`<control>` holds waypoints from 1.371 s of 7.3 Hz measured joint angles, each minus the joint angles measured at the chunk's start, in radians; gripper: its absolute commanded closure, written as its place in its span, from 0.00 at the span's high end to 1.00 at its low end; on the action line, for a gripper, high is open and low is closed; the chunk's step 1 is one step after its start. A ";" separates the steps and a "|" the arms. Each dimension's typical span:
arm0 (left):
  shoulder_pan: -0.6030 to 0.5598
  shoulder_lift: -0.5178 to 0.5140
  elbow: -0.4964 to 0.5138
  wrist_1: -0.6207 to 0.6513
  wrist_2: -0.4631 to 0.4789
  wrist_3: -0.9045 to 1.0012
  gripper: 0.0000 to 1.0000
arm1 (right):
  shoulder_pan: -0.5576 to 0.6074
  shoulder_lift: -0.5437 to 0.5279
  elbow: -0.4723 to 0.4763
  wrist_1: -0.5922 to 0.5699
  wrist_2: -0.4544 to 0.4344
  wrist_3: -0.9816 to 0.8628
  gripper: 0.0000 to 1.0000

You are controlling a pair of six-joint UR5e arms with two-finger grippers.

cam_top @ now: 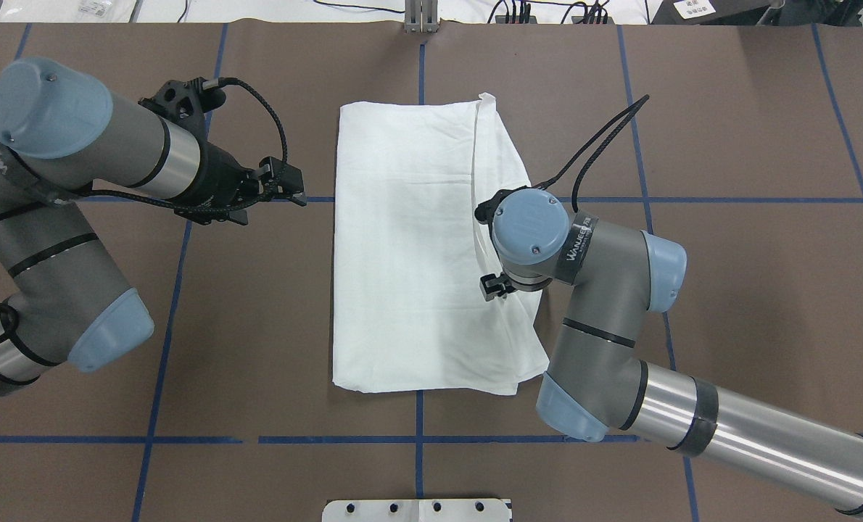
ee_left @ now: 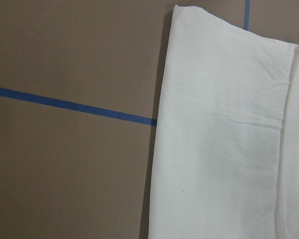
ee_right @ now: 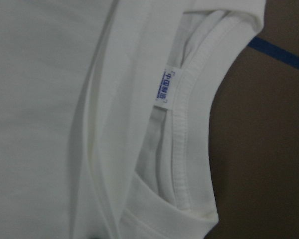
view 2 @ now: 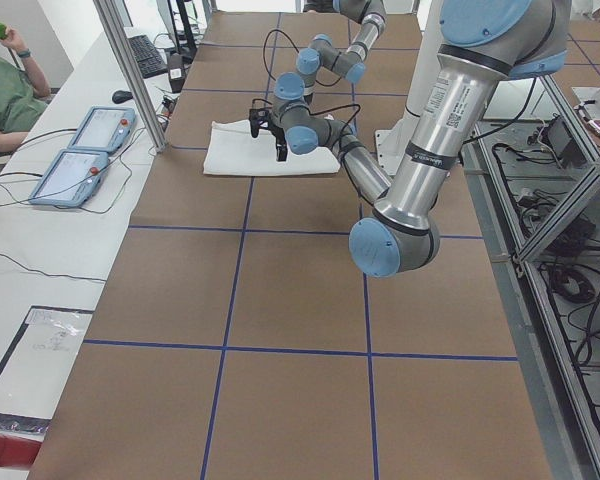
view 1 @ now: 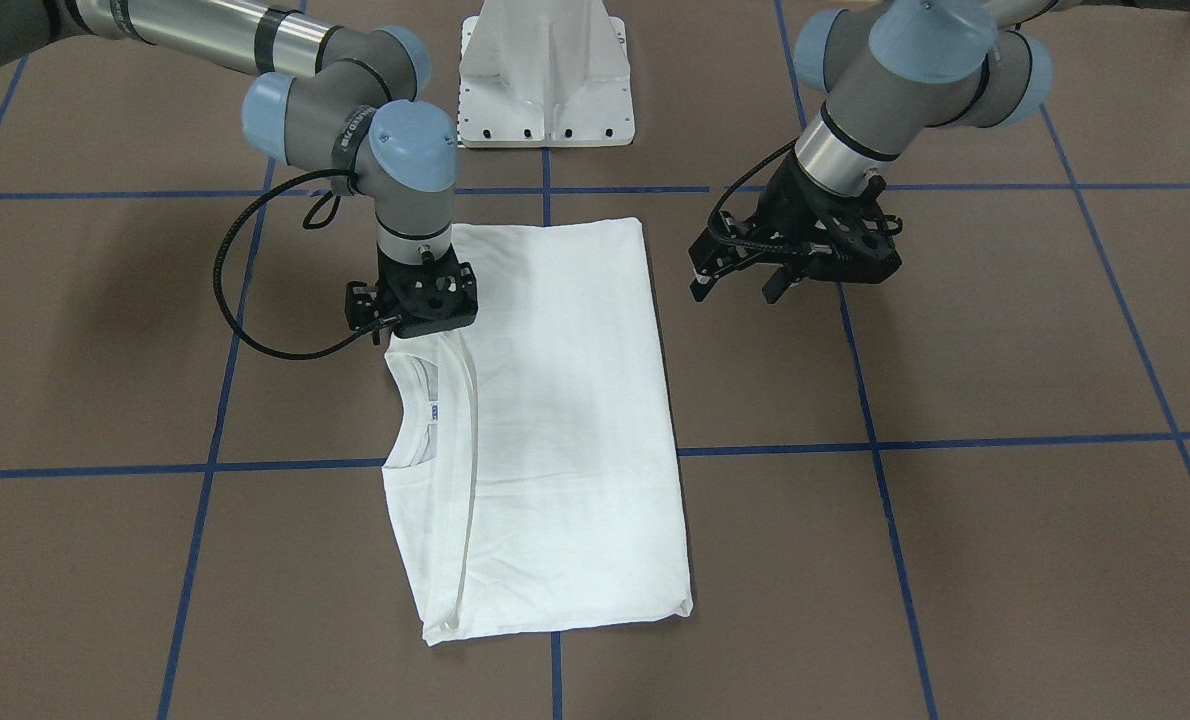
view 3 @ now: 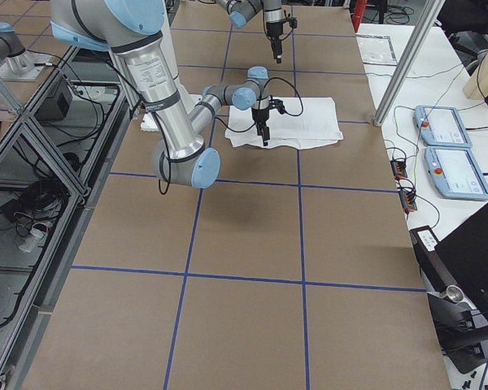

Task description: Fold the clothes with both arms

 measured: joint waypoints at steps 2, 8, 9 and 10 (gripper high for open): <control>0.000 -0.003 0.000 0.001 0.000 -0.002 1.00 | 0.044 -0.097 0.084 -0.008 0.008 -0.059 1.00; 0.000 -0.004 0.004 0.000 0.001 0.007 1.00 | 0.068 0.100 -0.053 -0.004 0.050 -0.070 1.00; 0.000 -0.004 0.005 0.000 0.000 0.007 1.00 | 0.047 0.128 -0.091 -0.002 0.044 -0.060 1.00; 0.000 -0.003 0.005 0.000 0.000 0.007 1.00 | 0.032 0.147 -0.121 -0.001 0.037 -0.055 1.00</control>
